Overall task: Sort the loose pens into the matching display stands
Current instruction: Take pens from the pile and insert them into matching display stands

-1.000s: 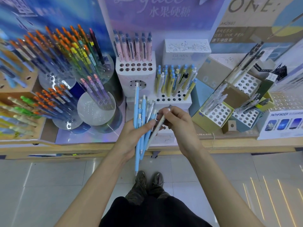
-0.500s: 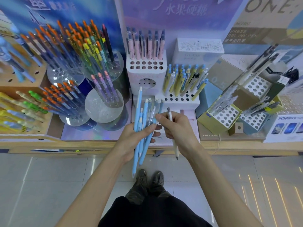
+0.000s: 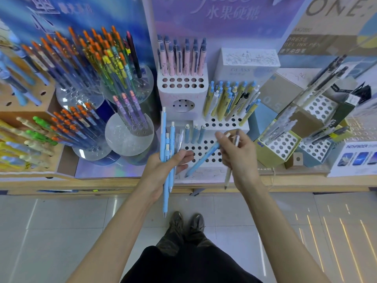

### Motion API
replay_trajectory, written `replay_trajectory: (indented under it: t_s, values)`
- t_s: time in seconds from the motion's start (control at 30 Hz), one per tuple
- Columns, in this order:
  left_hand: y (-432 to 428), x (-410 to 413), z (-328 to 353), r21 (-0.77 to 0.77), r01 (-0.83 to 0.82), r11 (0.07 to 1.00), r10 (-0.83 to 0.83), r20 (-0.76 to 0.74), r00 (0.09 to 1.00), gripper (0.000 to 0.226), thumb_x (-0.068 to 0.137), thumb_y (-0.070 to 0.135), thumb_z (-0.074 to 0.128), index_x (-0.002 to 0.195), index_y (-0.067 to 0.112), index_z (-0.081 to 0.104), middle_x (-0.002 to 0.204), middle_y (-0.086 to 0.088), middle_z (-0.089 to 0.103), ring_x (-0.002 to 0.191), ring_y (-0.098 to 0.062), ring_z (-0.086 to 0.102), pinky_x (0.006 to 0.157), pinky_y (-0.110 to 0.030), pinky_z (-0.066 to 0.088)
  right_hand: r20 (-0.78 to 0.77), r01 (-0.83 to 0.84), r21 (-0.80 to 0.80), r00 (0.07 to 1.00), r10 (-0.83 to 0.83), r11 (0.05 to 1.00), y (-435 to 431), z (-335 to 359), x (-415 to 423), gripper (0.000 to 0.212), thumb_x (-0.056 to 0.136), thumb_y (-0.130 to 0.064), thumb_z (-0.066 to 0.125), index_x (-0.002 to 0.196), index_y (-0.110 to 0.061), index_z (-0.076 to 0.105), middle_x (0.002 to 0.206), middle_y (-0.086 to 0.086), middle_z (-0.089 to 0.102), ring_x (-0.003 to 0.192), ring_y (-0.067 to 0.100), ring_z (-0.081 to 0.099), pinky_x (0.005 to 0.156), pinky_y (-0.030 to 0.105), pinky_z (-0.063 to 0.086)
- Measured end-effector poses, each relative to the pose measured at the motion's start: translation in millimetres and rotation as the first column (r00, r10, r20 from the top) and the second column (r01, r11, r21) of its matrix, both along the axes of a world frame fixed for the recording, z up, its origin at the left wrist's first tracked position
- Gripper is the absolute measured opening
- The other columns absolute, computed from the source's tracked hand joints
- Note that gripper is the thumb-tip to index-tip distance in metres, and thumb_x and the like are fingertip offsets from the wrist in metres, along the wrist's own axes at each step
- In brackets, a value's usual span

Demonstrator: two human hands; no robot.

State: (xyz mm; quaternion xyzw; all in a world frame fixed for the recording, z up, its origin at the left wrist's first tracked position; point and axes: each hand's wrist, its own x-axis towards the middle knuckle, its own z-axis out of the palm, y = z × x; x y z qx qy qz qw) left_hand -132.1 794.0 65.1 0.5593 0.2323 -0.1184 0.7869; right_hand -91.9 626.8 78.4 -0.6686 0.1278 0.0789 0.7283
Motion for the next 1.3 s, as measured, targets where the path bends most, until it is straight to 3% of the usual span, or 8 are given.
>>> replay_trajectory:
  t_s: [0.1, 0.2, 0.33, 0.47, 0.7, 0.87, 1.03, 1.3]
  values:
    - [4.8, 0.7, -0.3, 0.008, -0.037, 0.999, 0.037, 0.007, 0.999, 0.006, 0.089, 0.011, 0.059, 0.091, 0.009, 0.065, 0.098, -0.012, 0.073, 0.094, -0.024, 0.071, 0.082, -0.031, 0.058, 0.152, 0.151, -0.223, 0.981, -0.119, 0.963, -11.6, -0.3, 13.3, 0.031, 0.085, -0.022, 0.07, 0.075, -0.002, 0.048, 0.068, 0.021, 0.049, 0.049, 0.012, 0.045, 0.047, 0.021, 0.038]
    - [5.3, 0.9, 0.0, 0.004, -0.042, 0.999, 0.042, 0.005, 0.999, 0.005, 0.089, 0.011, 0.059, 0.089, 0.01, 0.064, 0.098, -0.014, 0.073, 0.094, -0.025, 0.07, 0.082, -0.033, 0.058, 0.237, 0.206, -0.361, 0.963, -0.125, 0.91, -12.3, -8.6, 24.2, 0.036, 0.085, -0.027, 0.071, 0.077, -0.001, 0.047, 0.074, 0.022, 0.052, 0.067, 0.034, 0.051, 0.058, 0.034, 0.042]
    - [6.9, 1.6, 0.1, -0.008, -0.039, 0.999, 0.039, 0.006, 0.999, 0.007, 0.089, 0.011, 0.059, 0.09, 0.009, 0.065, 0.098, -0.013, 0.073, 0.094, -0.025, 0.071, 0.078, -0.029, 0.058, 0.264, 0.227, -0.382, 0.956, -0.13, 0.896, -3.6, -12.8, 35.1, 0.038, 0.085, -0.024, 0.07, 0.066, -0.022, 0.037, 0.06, -0.005, 0.039, 0.059, 0.009, 0.035, 0.053, 0.018, 0.031]
    - [10.8, 2.8, 0.4, -0.019, -0.043, 0.999, 0.043, 0.004, 0.999, 0.009, 0.089, 0.012, 0.058, 0.092, 0.007, 0.066, 0.097, -0.012, 0.074, 0.093, -0.023, 0.071, 0.075, -0.026, 0.058, 0.293, 0.244, -0.409, 0.948, -0.127, 0.879, -0.2, -18.1, 43.3, 0.036, 0.086, -0.022, 0.07, 0.068, -0.025, 0.039, 0.06, -0.012, 0.042, 0.054, 0.0, 0.039, 0.053, 0.011, 0.033]
    - [10.1, 4.3, 1.8, -0.031, -0.036, 0.999, 0.036, 0.004, 0.999, 0.015, 0.082, 0.018, 0.062, 0.093, 0.008, 0.064, 0.093, -0.009, 0.075, 0.089, -0.021, 0.072, 0.069, -0.024, 0.057, 0.31, 0.172, -0.442, 0.95, -0.029, 0.88, -0.7, -20.7, 48.7, 0.028, 0.087, -0.022, 0.069, 0.077, -0.008, 0.047, 0.062, -0.008, 0.045, 0.057, -0.001, 0.041, 0.054, 0.01, 0.034]
    - [11.1, 6.9, 1.9, -0.042, -0.023, 0.999, 0.023, 0.008, 1.0, 0.022, 0.083, 0.018, 0.061, 0.098, 0.003, 0.064, 0.094, -0.009, 0.075, 0.091, -0.021, 0.071, 0.069, -0.023, 0.056, 0.33, 0.187, -0.437, 0.943, -0.037, 0.88, -2.4, -23.8, 42.7, 0.024, 0.086, -0.025, 0.07, 0.079, -0.009, 0.053, 0.062, -0.009, 0.049, 0.058, -0.001, 0.042, 0.055, 0.01, 0.034]
    - [11.8, 8.2, 2.3, -0.028, -0.018, 0.999, 0.018, 0.017, 1.0, 0.026, 0.084, 0.018, 0.061, 0.102, 0.0, 0.062, 0.094, -0.008, 0.075, 0.09, -0.021, 0.072, 0.068, -0.023, 0.056, 0.333, 0.178, -0.435, 0.942, -0.025, 0.883, -1.7, -23.6, 41.3, 0.023, 0.086, -0.022, 0.07, 0.083, -0.003, 0.056, 0.057, -0.026, 0.055, 0.059, -0.006, 0.048, 0.058, 0.008, 0.036]
    - [11.9, 7.8, 1.7, -0.026, -0.024, 0.999, 0.024, 0.015, 1.0, 0.031, 0.081, 0.02, 0.062, 0.104, -0.002, 0.062, 0.092, -0.007, 0.075, 0.088, -0.02, 0.072, 0.067, -0.023, 0.056, 0.299, 0.157, -0.44, 0.954, -0.021, 0.884, 0.0, -28.4, 40.6, 0.022, 0.086, -0.026, 0.07, 0.081, -0.011, 0.054, 0.069, -0.001, 0.053, 0.058, 0.002, 0.041, 0.055, 0.01, 0.035]
